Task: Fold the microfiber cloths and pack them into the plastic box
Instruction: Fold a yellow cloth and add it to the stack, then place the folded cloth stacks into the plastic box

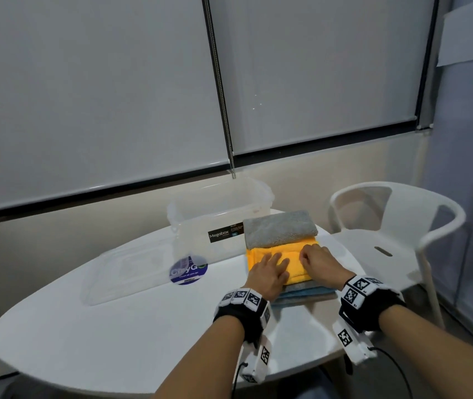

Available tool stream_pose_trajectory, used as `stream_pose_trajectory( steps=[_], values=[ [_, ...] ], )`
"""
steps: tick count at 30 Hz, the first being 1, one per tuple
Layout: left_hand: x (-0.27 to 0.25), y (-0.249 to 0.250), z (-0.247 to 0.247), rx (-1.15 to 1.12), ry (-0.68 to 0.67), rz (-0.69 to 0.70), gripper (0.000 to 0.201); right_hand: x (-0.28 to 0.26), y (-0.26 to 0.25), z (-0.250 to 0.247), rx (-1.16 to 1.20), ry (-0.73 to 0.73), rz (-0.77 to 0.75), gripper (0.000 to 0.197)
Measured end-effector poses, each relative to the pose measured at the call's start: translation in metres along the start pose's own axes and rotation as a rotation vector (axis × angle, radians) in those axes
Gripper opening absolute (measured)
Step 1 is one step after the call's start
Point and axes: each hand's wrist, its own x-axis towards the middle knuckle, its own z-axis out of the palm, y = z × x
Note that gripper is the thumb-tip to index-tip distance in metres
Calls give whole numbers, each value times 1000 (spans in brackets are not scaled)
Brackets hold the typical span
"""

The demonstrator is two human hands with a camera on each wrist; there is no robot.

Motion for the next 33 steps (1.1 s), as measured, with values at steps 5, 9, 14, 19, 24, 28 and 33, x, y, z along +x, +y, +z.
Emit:
stream_pose_trajectory(
  steps=[5, 9, 14, 19, 24, 28, 33],
  values=[
    [-8, 4, 2, 52, -36, -66, 73, -6, -11, -7, -53, -47, 29, 29],
    [-15, 0, 14, 5, -4, -24, 122, -10, -14, -11, -45, -83, 47, 31],
    [-8, -1, 27, 8, 72, -5, 143, -17, -14, -7, -45, -59, 59, 35],
    [-9, 5, 28, 47, 74, -17, 130, -26, -15, -6, -62, -70, 49, 38],
    [-14, 2, 5, -83, 138, -10, 106, -32, -21, -21, -91, -111, 7, 40],
    [-11, -12, -40, -632, 230, -19, 32, -23, -23, -64, 46, -178, -19, 24],
    [10, -51, -89, -615, 592, -160, 21, 1, -21, -118, 388, 72, 45, 22]
  ],
)
